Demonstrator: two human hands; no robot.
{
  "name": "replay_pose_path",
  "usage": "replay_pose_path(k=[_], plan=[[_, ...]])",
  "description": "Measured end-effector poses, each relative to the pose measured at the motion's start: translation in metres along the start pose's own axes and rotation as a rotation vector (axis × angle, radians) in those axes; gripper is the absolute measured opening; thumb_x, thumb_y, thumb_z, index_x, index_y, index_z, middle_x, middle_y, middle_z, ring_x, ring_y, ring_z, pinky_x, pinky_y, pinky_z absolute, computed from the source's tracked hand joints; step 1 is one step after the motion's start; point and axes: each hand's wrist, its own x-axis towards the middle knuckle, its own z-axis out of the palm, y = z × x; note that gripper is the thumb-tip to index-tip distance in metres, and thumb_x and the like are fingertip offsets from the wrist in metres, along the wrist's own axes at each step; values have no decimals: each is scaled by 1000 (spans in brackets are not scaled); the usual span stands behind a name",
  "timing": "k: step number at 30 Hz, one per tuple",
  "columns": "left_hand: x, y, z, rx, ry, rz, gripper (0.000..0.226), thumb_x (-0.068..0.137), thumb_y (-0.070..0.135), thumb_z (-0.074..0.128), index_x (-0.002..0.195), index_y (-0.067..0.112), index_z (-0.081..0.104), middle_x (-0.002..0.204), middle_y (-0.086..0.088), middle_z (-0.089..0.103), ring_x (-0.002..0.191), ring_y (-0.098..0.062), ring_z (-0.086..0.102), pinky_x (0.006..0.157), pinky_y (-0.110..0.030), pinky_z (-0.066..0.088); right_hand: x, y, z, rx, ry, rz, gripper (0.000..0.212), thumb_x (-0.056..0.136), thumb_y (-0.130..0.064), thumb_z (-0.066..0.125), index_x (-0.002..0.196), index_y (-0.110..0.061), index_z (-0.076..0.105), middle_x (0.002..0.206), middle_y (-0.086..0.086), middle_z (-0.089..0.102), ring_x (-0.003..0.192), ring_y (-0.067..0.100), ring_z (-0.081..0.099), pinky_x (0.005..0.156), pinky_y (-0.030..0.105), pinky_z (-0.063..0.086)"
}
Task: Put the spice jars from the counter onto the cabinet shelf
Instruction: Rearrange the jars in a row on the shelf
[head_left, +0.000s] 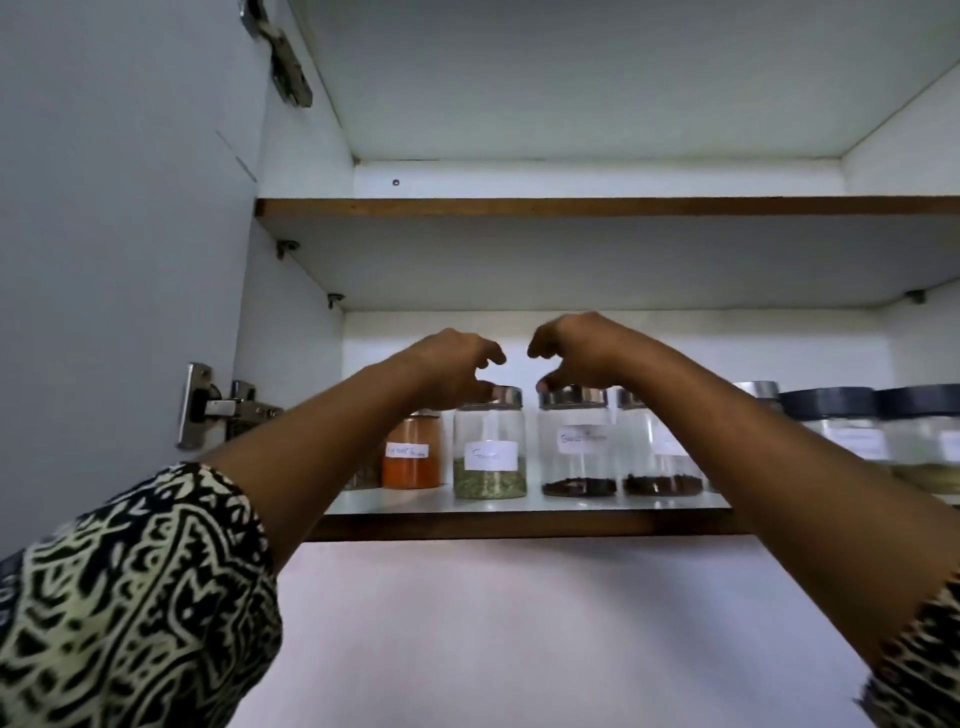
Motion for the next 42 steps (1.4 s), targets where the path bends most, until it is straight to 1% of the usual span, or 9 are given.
replay_pose_path(k=[3,6,9,14,16,20,25,38,42], plan=[[3,8,11,12,-65,-37,55,90,36,59,139,18,43,138,-6,53,122,-24,51,98,-34,40,-10,17,6,2,-86,26,60,80,-26,71,134,-17,47,136,3,53,121,22,52,101,32,43],[6,10,21,26,-70,-67,51,90,31,61,137,17,46,131,-7,58,116,-24,53,89,-30,40,-13,28,16,0,-131,42,65,81,-26,71,138,-14,42,137,5,51,124,24,48,98,31,39],[8,7,27,-11,-40,-74,49,89,29,62,135,18,50,126,-6,61,111,-22,56,79,-25,36,-8,32,27,-28,-117,40,60,82,-24,70,135,-12,46,134,6,54,122,25,48,93,30,40],[18,-2,39,9,-28,-86,46,88,30,63,131,19,54,120,-5,64,106,-22,57,76,-26,37,12,33,46,-15,-53,33,57,78,-21,74,129,-13,53,126,8,59,117,26,53,83,28,40],[23,-8,44,10,-41,-93,44,88,29,64,130,19,56,118,-5,64,105,-22,57,77,-27,39,22,31,55,-18,-38,27,56,77,-22,75,128,-13,54,124,9,60,115,26,54,81,28,39],[35,-23,59,9,-50,-112,42,87,28,66,127,19,58,116,-4,65,103,-22,57,77,-27,39,44,29,73,-49,-18,28,60,76,-25,76,130,-14,53,127,9,59,118,26,53,88,30,43],[50,-40,76,2,-70,-126,42,86,25,67,126,19,58,120,-4,64,107,-23,58,85,-30,44,70,29,87,-92,-61,31,63,73,-29,78,130,-16,54,130,7,58,120,25,52,94,33,44],[78,-59,96,87,-129,-124,49,87,30,66,132,17,50,127,-6,59,115,-24,54,87,-28,40,111,32,110,-267,-123,-13,59,70,-37,79,120,-12,59,121,8,62,110,27,58,91,35,48],[76,-56,96,73,-151,-142,52,88,30,64,136,17,47,130,-7,58,117,-25,53,91,-29,41,107,34,109,-253,-116,-20,63,72,-37,78,124,-10,56,125,9,60,114,28,56,93,35,47]])
